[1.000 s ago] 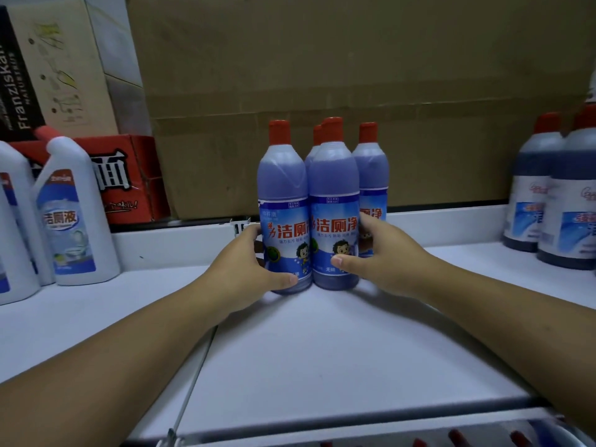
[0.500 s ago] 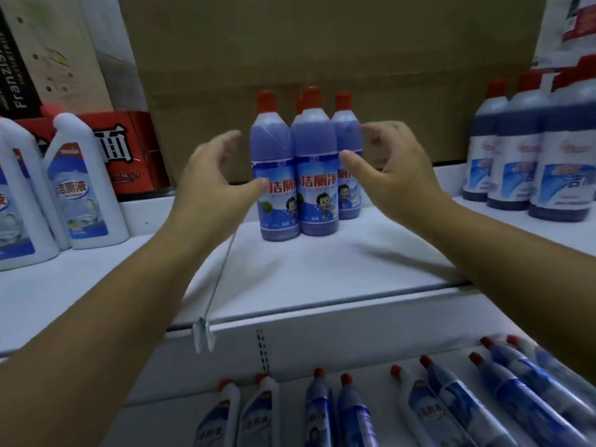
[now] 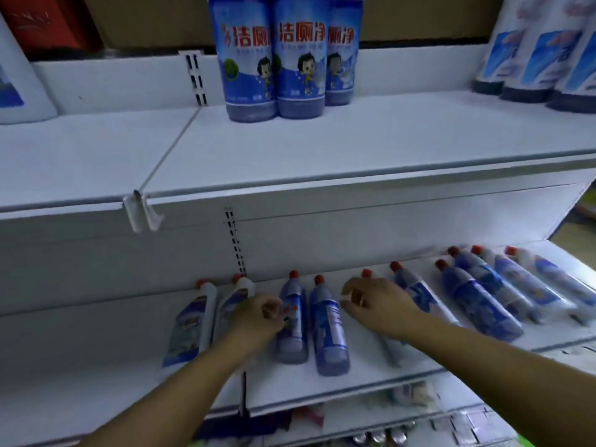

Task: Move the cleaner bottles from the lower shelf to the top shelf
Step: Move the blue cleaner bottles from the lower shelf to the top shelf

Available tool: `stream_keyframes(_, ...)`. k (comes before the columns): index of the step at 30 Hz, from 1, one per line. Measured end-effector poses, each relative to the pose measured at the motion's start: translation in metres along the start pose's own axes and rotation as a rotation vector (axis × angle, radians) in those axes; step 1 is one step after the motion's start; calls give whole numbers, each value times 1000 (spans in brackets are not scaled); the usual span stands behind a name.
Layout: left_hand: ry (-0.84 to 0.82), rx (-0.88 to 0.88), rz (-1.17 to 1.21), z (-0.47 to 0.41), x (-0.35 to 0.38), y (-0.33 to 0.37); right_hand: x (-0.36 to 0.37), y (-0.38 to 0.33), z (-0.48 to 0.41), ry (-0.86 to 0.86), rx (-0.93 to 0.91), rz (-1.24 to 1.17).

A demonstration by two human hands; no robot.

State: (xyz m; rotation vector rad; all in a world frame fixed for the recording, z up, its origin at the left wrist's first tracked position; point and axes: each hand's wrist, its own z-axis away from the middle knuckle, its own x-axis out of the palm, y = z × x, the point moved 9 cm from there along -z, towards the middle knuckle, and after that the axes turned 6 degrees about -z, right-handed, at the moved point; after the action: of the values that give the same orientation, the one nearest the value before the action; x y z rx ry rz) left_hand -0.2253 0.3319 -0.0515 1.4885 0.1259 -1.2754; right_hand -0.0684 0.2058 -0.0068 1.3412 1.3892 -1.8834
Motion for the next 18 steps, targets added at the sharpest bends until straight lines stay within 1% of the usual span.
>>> stream_keyframes(1, -47, -90, 68, -8, 11, -9, 27, 22, -7, -100, 135, -68)
stream_keyframes(2, -85, -143, 120, -13, 22, -15, 53, 37, -12, -167, 229, -146)
stream_keyframes(4, -151, -179, 141, -23, 42, -18, 92, 47, -16, -233, 327, -278)
stream_keyframes(6, -222, -242, 205, -30, 64, -23, 117, 46, -20, -257, 333, -342)
stream_keyframes(7, -229, -285, 232, -34, 72, -28, 125, 46, -21, -263, 337, -356)
stream_keyframes(10, -186, -382, 228, -40, 80, -39, 141, 52, -25, -263, 397, -443)
stream_keyframes(16, -114, -400, 185, -47, 81, -42, 155, 65, -31, -264, 435, -629)
stream_keyframes(18, -108, -417, 216, -48, 82, -43, 161, 68, -33, -269, 447, -696)
